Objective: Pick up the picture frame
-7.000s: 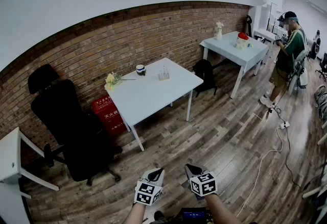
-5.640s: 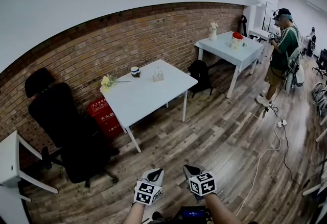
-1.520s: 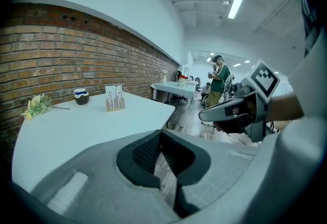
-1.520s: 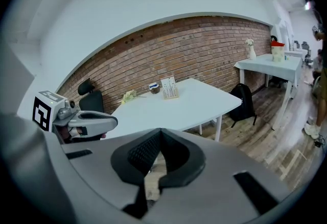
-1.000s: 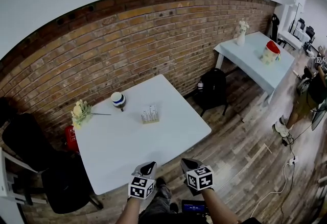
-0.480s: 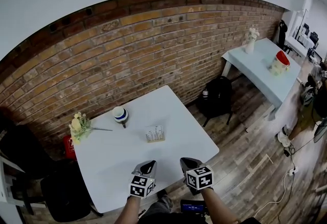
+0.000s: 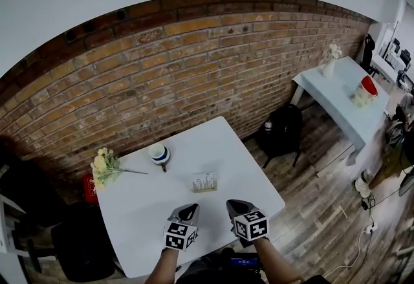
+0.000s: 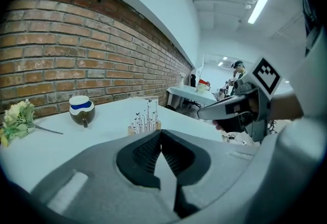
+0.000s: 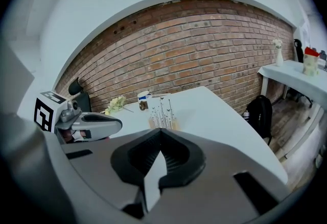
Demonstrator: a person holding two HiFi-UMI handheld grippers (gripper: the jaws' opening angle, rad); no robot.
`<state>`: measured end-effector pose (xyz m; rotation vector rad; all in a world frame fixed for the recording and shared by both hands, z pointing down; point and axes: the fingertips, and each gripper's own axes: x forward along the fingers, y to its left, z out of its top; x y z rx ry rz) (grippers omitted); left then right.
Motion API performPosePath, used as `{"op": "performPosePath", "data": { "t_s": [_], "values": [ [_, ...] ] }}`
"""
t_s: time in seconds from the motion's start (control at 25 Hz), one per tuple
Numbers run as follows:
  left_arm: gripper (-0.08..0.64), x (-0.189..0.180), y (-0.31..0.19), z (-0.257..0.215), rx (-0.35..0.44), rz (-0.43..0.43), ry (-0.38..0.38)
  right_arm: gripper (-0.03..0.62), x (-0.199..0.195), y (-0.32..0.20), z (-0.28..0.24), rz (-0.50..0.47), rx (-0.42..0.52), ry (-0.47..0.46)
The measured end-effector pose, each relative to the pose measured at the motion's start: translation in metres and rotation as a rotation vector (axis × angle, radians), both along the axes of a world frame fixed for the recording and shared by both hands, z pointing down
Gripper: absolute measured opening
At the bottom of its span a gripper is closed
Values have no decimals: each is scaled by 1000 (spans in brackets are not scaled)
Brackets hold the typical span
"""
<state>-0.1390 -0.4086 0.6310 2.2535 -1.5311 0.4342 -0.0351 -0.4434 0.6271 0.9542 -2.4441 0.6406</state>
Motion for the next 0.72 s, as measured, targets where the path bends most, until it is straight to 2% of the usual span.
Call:
{"op": "performPosePath", "data": {
  "t_s": [0.44, 0.72],
  "values": [
    [12, -6, -18, -20, 42, -91, -14, 8, -22, -23, -23, -115, 44, -28],
    [12, -1, -21, -31, 60, -99, -35, 8, -23, -26, -32, -136, 58, -49]
  ]
}}
